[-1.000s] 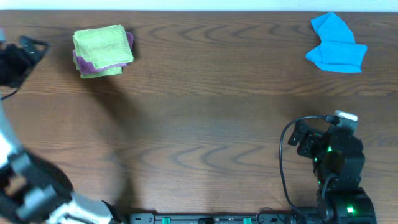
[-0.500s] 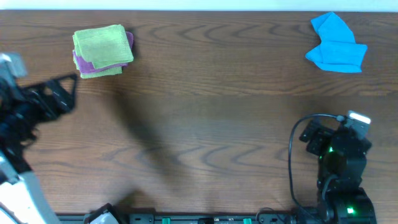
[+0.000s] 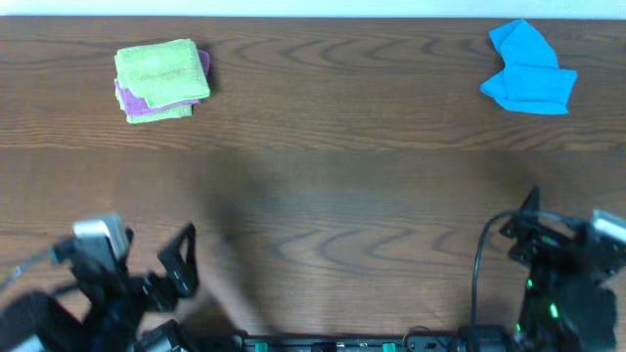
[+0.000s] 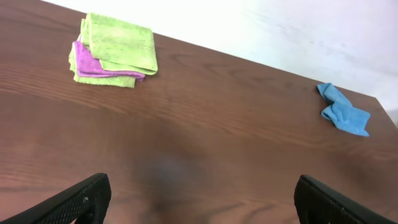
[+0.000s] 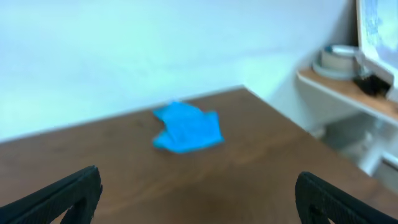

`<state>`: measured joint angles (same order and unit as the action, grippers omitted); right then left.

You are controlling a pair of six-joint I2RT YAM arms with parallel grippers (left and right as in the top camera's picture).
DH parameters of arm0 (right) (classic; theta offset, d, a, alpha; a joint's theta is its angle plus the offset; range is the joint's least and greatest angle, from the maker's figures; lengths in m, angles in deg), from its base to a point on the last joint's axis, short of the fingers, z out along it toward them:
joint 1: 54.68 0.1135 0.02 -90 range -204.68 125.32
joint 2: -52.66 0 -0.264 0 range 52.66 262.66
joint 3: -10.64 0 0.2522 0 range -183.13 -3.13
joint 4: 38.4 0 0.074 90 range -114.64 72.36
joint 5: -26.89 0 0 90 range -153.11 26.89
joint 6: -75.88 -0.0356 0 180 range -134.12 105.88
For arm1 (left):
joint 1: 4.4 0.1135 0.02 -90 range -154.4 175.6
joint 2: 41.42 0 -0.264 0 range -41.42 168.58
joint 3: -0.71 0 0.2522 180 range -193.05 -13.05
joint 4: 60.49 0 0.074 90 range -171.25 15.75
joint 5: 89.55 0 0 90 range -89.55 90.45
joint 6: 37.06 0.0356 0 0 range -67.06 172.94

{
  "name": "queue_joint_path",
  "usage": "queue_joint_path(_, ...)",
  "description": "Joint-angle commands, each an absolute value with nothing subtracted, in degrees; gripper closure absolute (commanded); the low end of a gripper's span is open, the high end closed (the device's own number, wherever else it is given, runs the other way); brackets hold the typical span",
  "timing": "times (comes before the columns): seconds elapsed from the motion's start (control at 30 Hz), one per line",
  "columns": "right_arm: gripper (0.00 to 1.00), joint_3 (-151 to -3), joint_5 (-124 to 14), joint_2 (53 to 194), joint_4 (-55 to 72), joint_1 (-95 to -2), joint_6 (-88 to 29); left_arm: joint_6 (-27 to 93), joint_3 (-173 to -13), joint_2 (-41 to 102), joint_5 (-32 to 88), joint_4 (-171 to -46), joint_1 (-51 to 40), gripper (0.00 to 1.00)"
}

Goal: Fold the cloth

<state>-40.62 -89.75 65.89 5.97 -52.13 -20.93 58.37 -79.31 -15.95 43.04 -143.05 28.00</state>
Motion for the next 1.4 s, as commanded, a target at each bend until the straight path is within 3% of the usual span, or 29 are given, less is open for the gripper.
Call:
queue_joint_path(0.0,0.01,-41.8,-86.9,60.7,7.0,-51.7,-18.2,58.4,-79.6,-21.0,41.8,-145.6,27.8,0.05)
queue_joint_path(0.27,0.01,-42.2,-86.9,57.4,12.4,-50.6,-18.1,55.5,-79.5,-25.1,43.5,-154.3,27.4,0.05)
queue_joint_path(0.73,0.01,-42.2,-86.9,57.4,12.5,-50.6,-18.1,52.5,-79.4,-25.1,43.5,-154.7,22.5,0.05)
queue_joint_path(1.37,0.00,-42.2,-86.9,57.4,12.5,-50.6,-18.1,52.5,-79.4,-25.1,43.5,-157.1,22.6,0.05)
